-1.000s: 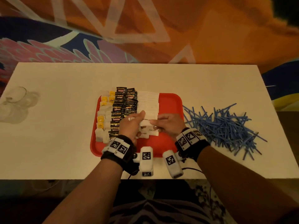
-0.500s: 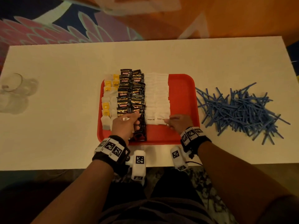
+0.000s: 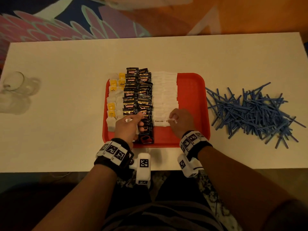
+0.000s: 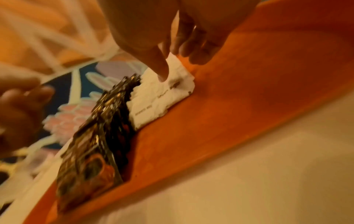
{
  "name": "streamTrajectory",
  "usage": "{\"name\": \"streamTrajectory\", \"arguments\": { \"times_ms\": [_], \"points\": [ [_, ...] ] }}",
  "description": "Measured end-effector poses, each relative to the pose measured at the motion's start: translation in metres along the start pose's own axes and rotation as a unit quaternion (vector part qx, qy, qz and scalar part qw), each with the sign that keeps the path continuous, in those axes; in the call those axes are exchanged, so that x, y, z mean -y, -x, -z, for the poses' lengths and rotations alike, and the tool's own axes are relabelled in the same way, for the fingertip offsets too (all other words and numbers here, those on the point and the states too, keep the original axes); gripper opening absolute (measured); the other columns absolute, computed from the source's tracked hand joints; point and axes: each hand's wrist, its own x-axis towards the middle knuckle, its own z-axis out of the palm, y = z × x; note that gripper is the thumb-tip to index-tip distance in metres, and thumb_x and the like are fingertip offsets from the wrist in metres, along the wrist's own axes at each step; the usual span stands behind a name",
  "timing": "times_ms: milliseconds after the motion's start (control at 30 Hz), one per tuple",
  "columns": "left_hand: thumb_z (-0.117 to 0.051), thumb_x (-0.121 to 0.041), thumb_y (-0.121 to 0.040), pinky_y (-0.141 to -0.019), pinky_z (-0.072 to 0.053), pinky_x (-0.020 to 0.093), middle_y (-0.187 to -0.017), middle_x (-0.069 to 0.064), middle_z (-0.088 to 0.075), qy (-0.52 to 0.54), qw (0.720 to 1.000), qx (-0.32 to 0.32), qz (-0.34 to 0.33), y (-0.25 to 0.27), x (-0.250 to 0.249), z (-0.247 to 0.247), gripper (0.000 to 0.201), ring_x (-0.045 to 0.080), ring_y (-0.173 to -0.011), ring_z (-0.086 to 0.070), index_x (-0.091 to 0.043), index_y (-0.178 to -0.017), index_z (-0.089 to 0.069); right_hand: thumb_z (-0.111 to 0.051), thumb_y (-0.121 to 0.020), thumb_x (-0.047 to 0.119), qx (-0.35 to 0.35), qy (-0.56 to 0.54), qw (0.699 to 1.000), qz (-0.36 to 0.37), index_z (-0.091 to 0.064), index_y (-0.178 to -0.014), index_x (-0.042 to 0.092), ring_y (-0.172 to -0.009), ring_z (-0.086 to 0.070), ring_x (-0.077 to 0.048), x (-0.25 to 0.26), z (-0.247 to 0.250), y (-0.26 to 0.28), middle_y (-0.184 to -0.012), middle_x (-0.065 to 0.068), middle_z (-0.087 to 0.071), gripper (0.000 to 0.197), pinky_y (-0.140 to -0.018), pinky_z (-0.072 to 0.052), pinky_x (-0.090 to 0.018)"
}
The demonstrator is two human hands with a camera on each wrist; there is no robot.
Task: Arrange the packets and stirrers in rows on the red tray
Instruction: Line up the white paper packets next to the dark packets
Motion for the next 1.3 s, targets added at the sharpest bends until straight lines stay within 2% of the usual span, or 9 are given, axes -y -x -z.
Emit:
{"name": "streamTrajectory", "arguments": {
  "times_ms": [167,300,500,633,800,900,1000,1167,1300],
  "points": [
    [-0.065,-0.035,-0.095,-0.037,-0.027,0.018,-0.065,0.000,-0.060,0.024,0.999,0.030,0.021,-0.002,-0.002,0.004,0.024,0.011,-0.052,-0.052,-0.012,-0.089,-0.068,-0.073,-0.084,0.012,0.038,-0.010,0.998,-0.045,-0.073,-0.096,0.022,-0.085,-0.050,-0.006,-0.002,-0.011,-0.007,-0.102,0.000,-0.054,0.016,-0.073,-0.037,-0.018],
    [-0.062,-0.040,-0.096,-0.034,-0.026,0.017,-0.063,0.001,-0.056,0.030,0.997,0.057,0.034,0.000,-0.009,0.006,0.032,0.011,-0.050,-0.048,-0.009,-0.087,-0.066,-0.080,-0.078,0.019,0.031,-0.043,0.997,-0.058,-0.073,-0.090,0.027,-0.079,-0.053,-0.004,-0.001,-0.002,-0.004,-0.095,0.003,-0.061,0.016,-0.060,-0.034,-0.006],
    [-0.042,-0.061,-0.097,-0.031,-0.020,0.013,-0.057,0.003,-0.052,0.081,0.986,0.120,0.085,0.002,-0.032,-0.009,0.059,0.011,-0.040,-0.042,-0.008,-0.080,-0.061,-0.076,-0.082,0.024,0.047,-0.156,0.986,-0.032,-0.072,-0.086,0.027,-0.075,-0.060,-0.005,0.038,0.031,0.003,-0.086,0.005,-0.067,0.006,-0.065,-0.046,-0.017],
    [-0.036,-0.060,-0.100,-0.031,-0.021,0.013,-0.059,0.009,-0.057,0.077,0.983,0.152,0.061,0.015,-0.052,-0.023,0.060,0.015,-0.040,-0.047,-0.006,-0.086,-0.060,-0.079,-0.080,0.024,0.096,-0.225,0.969,0.038,-0.074,-0.081,0.023,-0.074,-0.062,0.000,0.078,0.057,0.005,-0.085,0.004,-0.072,0.006,-0.071,-0.050,-0.020],
    [-0.034,-0.059,-0.100,-0.029,-0.022,0.014,-0.059,0.013,-0.061,0.039,0.980,0.194,0.030,0.028,-0.081,-0.037,0.061,0.018,-0.040,-0.055,-0.005,-0.090,-0.059,-0.081,-0.077,0.032,0.139,-0.175,0.973,0.056,-0.069,-0.068,0.027,-0.054,-0.056,0.005,0.101,0.089,0.004,-0.066,0.010,-0.068,0.016,-0.059,-0.043,-0.015],
    [-0.041,-0.054,-0.101,-0.028,-0.022,0.014,-0.071,0.011,-0.066,0.038,0.978,0.206,0.018,0.032,-0.093,-0.042,0.049,0.018,-0.047,-0.062,-0.008,-0.098,-0.059,-0.079,-0.080,0.025,0.120,-0.218,0.968,0.035,-0.069,-0.069,0.023,-0.064,-0.061,0.002,0.104,0.105,0.002,-0.068,0.009,-0.069,0.015,-0.061,-0.045,-0.015],
    [-0.055,-0.044,-0.099,-0.030,-0.023,0.015,-0.093,0.010,-0.067,0.012,0.988,0.154,0.004,0.032,-0.096,-0.044,0.035,0.014,-0.055,-0.067,-0.011,-0.108,-0.062,-0.074,-0.085,0.012,0.088,-0.307,0.947,-0.016,-0.065,-0.077,0.013,-0.069,-0.061,-0.010,0.104,0.114,-0.001,-0.076,-0.001,-0.065,0.012,-0.062,-0.051,-0.023],
    [-0.055,-0.051,-0.096,-0.032,-0.022,0.016,-0.063,-0.001,-0.067,0.036,0.987,0.151,-0.037,0.040,-0.101,-0.048,0.046,0.009,-0.039,-0.043,-0.006,-0.102,-0.064,-0.069,-0.085,-0.004,0.056,-0.436,0.897,-0.053,-0.055,-0.082,0.006,-0.061,-0.054,-0.017,0.112,0.131,-0.004,-0.073,-0.008,-0.055,0.017,-0.058,-0.052,-0.021],
    [-0.076,-0.038,-0.080,-0.036,-0.023,0.017,-0.074,0.004,-0.061,0.023,0.978,0.176,-0.111,0.046,-0.107,-0.057,0.029,0.011,-0.049,-0.045,-0.012,-0.091,-0.072,-0.067,-0.083,-0.010,0.045,-0.421,0.905,-0.032,-0.058,-0.083,0.006,-0.054,-0.053,-0.015,0.117,0.143,-0.002,-0.070,-0.009,-0.057,0.018,-0.052,-0.050,-0.021]
  ]
}}
